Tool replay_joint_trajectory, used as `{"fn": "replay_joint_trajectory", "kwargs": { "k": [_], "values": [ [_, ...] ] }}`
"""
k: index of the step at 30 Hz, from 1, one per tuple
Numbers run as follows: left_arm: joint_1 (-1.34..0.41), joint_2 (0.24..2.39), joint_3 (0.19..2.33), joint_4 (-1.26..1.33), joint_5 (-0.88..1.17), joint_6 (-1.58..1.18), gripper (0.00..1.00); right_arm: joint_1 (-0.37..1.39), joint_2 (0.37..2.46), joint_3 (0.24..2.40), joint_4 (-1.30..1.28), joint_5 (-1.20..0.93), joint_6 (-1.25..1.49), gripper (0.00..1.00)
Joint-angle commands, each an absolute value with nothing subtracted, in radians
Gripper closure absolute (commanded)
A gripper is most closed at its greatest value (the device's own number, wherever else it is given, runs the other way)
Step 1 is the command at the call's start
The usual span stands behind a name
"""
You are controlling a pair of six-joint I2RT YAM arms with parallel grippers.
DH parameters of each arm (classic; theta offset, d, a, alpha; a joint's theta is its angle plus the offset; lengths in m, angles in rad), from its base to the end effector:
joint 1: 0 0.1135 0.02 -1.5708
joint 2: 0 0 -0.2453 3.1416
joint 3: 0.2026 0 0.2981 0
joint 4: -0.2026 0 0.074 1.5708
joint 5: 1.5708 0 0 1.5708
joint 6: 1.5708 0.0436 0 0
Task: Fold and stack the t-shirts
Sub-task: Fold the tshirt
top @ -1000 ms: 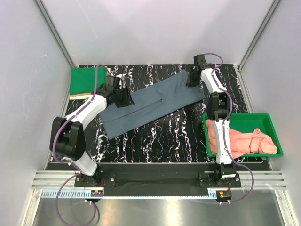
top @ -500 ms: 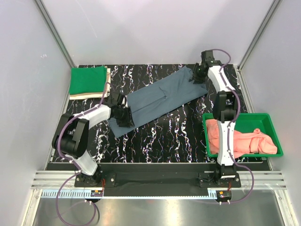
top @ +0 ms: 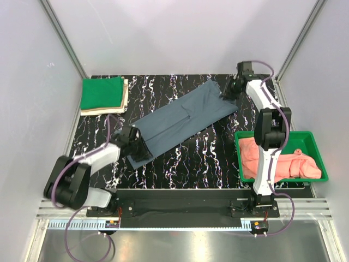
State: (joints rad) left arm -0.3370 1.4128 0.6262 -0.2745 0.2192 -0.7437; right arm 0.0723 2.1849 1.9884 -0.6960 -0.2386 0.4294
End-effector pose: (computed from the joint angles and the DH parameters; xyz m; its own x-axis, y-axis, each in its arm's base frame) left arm 0.2677 -0.1038 0.0896 -0.8926 -0.3875 -0.2306 -0.2465 0.8475 -0.4700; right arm 0.5303 0.0487 0.2252 -0.7969 0.3479 -0.4939 0.1250 0.8948 0.4285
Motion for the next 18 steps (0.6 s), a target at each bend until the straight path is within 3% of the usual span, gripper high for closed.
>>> {"fn": "replay_joint_trajectory", "kwargs": {
  "k": [1,7,12,18],
  "values": [
    [-0.397,1.257,0.522,-0.341,0.186,-0.901,0.65,0.078,2.158,1.870,-0.615,-0.261,0.491,0.69],
    [-0.523,1.032,0.670,-0.385,0.115,-0.945,0.57,0.077,2.218,1.836,-0.626,-0.174,0.537,0.76],
    [-0.511,1.155,0.873,-0.454,0.100,-0.777,0.52,0.077,2.285,1.847,-0.663,-0.039,0.515,0.82],
    [-0.462,1.262,0.940,-0.466,0.153,-0.746,0.52,0.072,2.419,1.974,-0.793,0.018,0.433,0.84]
  ]
}}
